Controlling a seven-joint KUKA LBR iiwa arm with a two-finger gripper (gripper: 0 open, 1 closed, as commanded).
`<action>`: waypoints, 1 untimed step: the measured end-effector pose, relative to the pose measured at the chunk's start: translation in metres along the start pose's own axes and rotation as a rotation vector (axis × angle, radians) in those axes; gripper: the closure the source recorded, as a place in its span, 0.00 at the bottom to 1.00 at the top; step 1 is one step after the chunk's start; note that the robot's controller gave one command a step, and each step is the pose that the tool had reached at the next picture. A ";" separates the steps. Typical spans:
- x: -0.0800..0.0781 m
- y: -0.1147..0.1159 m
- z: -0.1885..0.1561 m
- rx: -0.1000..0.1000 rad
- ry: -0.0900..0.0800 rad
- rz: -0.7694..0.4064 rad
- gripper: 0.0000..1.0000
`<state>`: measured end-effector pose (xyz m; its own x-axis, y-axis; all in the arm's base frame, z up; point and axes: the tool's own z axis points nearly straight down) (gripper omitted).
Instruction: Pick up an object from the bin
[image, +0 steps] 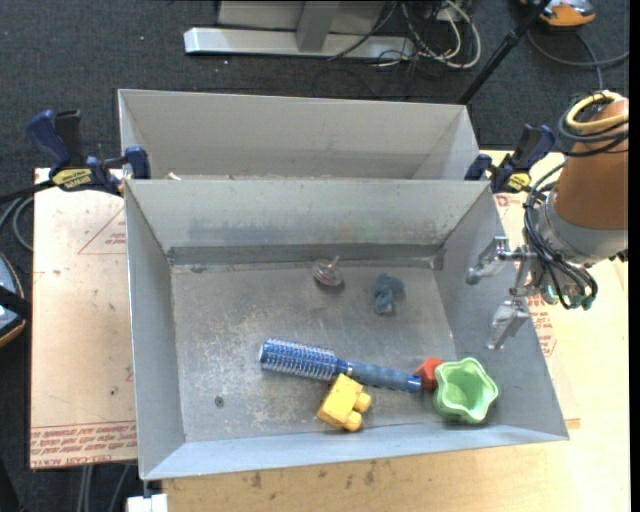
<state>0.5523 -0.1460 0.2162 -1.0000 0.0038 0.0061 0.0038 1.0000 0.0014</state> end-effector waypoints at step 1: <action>0.036 0.069 0.128 -0.003 0.002 -0.133 0.00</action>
Offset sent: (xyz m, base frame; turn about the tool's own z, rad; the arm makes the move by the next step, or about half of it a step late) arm -0.0345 0.0661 -0.1227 -0.1293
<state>0.5154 -0.0763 0.0887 -0.9916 -0.1289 0.0079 -0.1288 0.9917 0.0056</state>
